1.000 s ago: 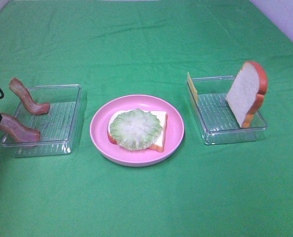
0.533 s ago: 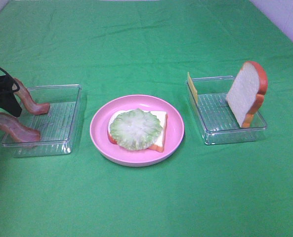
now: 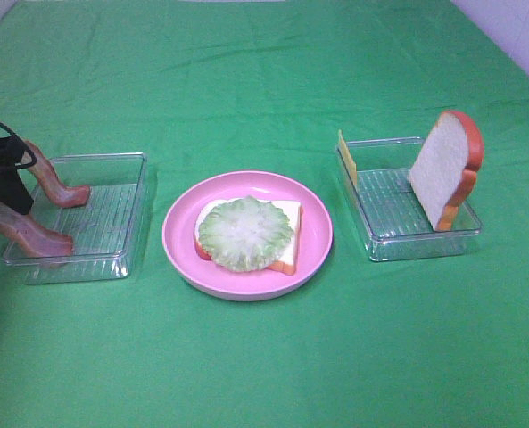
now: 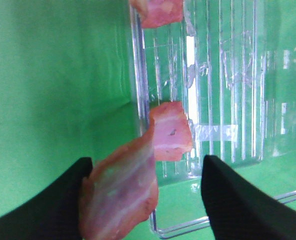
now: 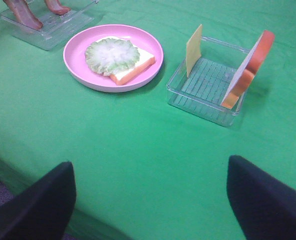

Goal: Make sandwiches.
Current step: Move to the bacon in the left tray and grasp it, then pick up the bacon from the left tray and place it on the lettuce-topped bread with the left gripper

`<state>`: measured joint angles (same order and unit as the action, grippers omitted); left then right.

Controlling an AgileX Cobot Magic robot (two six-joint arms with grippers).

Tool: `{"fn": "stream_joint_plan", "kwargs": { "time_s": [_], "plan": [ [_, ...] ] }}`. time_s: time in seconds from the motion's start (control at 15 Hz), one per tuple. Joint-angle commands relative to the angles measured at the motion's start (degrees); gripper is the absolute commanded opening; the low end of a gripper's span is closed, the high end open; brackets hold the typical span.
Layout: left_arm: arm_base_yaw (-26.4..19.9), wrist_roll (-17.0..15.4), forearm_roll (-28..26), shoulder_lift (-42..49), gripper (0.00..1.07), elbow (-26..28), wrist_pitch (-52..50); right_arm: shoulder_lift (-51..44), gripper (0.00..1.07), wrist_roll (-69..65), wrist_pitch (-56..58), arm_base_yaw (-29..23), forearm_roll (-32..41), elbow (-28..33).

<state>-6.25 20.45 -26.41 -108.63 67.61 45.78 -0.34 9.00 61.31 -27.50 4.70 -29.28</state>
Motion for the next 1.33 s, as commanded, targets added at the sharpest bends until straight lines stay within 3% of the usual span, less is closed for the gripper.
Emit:
{"fn": "stream_joint_plan", "kwargs": {
  "time_s": [0.07,0.4,0.8,1.13,1.33],
  "plan": [
    [-0.2,-0.1,-0.3,-0.1,0.5,0.2,1.5,-0.9,0.79,-0.2,-0.5,-0.1,-0.4,0.2],
    [-0.2,-1.1,-0.3,-0.1,0.32,0.2,1.7,-0.9,0.79,-0.2,-0.5,-0.1,-0.4,0.2],
    [-0.2,-1.1,-0.3,-0.1,0.02,0.2,1.7,-0.9,0.79,-0.2,-0.5,-0.1,-0.4,0.2],
    [-0.2,-1.1,-2.3,2.3,0.0,0.3,1.8,-0.9,0.79,-0.2,-0.5,-0.1,-0.4,0.2],
    [-0.2,0.7,-8.7,6.5,0.0,0.3,1.9,-0.9,0.79,-0.2,-0.5,-0.1,-0.4,0.2]
  ]
}}
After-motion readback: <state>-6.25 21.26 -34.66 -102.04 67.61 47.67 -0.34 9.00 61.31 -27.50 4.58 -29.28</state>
